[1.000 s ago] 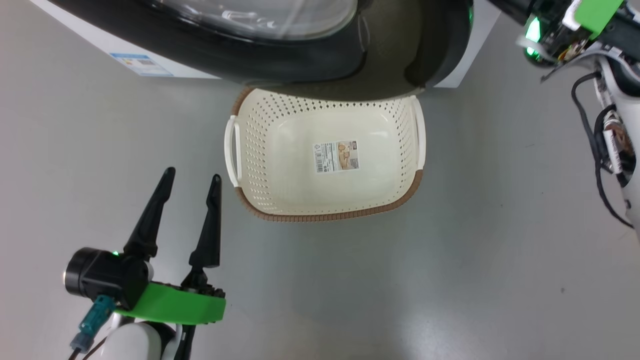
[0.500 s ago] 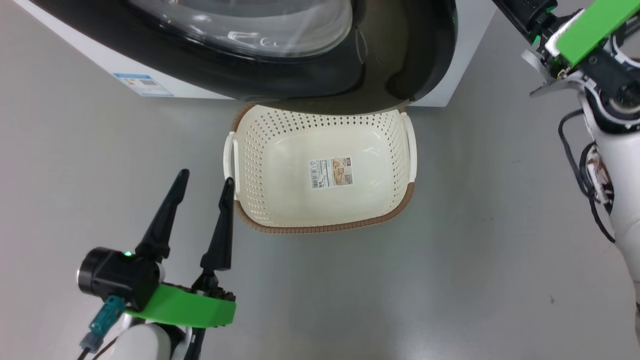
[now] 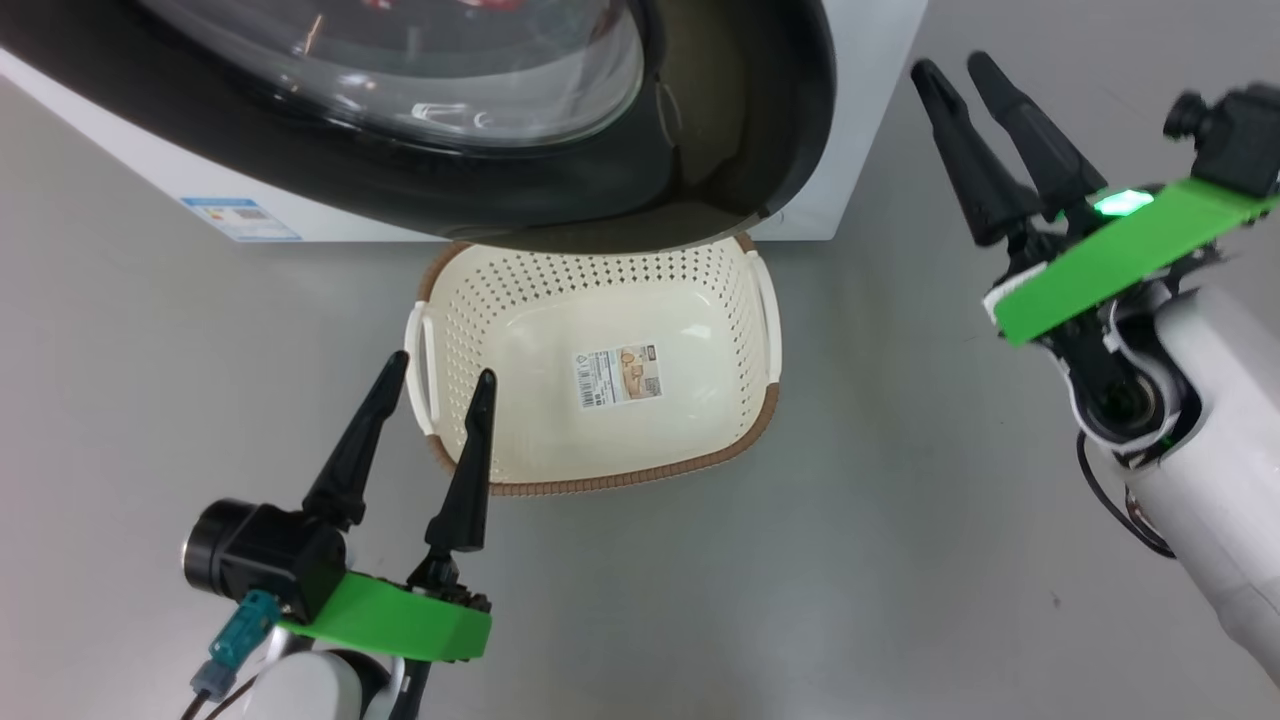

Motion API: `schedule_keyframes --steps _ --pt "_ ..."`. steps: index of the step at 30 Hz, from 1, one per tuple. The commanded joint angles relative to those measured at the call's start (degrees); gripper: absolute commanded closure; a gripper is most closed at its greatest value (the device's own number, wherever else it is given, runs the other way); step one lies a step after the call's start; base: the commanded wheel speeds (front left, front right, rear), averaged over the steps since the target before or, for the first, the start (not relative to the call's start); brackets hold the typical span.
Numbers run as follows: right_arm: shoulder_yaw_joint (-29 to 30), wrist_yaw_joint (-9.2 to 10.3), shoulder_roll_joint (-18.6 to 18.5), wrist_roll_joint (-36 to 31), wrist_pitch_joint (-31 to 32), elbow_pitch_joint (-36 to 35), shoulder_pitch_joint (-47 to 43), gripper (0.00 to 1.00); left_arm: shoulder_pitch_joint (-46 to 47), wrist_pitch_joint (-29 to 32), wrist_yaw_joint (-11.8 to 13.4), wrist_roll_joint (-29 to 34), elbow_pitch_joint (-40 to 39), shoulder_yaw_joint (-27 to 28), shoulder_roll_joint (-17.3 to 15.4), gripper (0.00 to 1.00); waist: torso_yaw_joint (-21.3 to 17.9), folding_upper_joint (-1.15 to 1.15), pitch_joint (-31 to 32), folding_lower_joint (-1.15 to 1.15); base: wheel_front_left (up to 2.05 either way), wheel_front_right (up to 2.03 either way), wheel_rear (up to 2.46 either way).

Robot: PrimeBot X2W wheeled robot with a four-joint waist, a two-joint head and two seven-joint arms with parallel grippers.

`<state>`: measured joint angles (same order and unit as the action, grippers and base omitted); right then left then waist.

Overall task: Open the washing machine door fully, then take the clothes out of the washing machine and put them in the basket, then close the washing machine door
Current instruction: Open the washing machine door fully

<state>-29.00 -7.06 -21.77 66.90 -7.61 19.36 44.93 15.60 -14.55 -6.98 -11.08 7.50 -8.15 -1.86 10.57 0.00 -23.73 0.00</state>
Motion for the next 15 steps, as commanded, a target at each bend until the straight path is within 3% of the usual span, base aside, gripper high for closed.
schedule_keyframes --steps 1,6,11,15 --pt "-0.89 -0.43 -0.33 -0.67 -1.44 -0.77 -1.66 0.00 1.25 -0.45 0.54 0.23 -1.19 1.57 -1.02 0.00 -0.58 0.00 0.51 0.00 0.00 0.00 0.00" --pt "-3.46 -0.43 -1.60 -6.58 -7.18 3.40 -3.28 0.00 0.79 -0.45 0.58 0.39 -1.00 1.92 -1.02 0.00 -1.49 0.00 1.22 0.00 0.00 0.00 0.00" --pt "11.81 -0.43 3.26 -19.81 -7.37 0.44 -10.26 0.00 0.69 -0.45 0.65 0.41 -1.09 3.01 -1.02 0.00 -1.75 0.00 1.86 0.00 0.00 0.00 0.00" --pt "18.34 -0.43 6.89 -26.98 -7.38 -3.27 -16.76 0.00 0.30 -0.45 0.62 0.84 -1.08 4.21 -1.02 0.00 -2.15 0.00 2.68 0.00 0.00 0.00 0.00"
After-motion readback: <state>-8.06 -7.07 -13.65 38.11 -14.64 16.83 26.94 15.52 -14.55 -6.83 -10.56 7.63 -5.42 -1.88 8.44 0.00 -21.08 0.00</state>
